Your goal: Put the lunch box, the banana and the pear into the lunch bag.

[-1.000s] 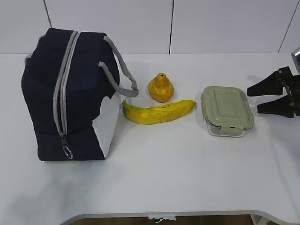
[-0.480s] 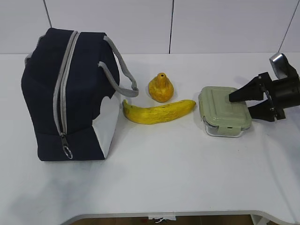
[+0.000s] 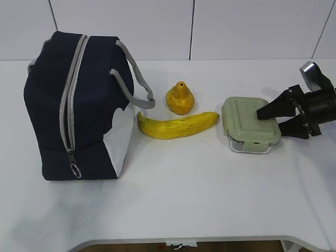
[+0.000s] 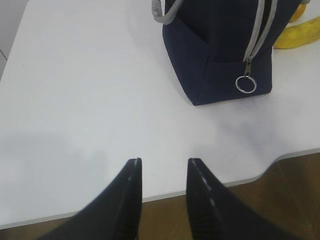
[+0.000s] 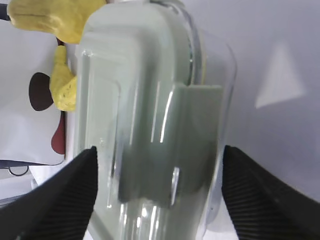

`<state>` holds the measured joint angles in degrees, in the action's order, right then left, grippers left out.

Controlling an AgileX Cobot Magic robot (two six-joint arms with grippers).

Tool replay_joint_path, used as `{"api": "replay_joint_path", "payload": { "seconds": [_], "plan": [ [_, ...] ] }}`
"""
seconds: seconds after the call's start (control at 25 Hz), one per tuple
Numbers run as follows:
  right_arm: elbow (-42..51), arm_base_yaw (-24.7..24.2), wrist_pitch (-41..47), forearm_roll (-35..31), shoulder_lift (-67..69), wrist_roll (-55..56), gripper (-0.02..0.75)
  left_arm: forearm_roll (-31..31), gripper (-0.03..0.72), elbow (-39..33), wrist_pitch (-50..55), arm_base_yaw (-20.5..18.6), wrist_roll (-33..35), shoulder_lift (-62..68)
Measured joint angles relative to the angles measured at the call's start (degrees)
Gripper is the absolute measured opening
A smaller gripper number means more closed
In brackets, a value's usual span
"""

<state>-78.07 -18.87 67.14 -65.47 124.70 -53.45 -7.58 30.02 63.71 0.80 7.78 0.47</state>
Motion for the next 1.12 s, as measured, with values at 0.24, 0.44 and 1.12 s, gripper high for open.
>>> {"api": "replay_joint_path", "payload": {
  "seconds": [0.24,0.44,1.12],
  "plan": [
    [0.0,0.0,0.0,0.8,0.0,-0.1,0.592,0.0,0.24,0.0,0.0,0.0,0.0,0.0],
    [0.0,0.0,0.0,0.8,0.0,-0.1,0.562,0.0,0.24,0.0,0.0,0.0,0.0,0.0],
    [0.0,0.0,0.0,-1.0,0.1,0.0,0.4,0.0,0.239,0.0,0.0,0.0,0.0,0.0]
  ]
}}
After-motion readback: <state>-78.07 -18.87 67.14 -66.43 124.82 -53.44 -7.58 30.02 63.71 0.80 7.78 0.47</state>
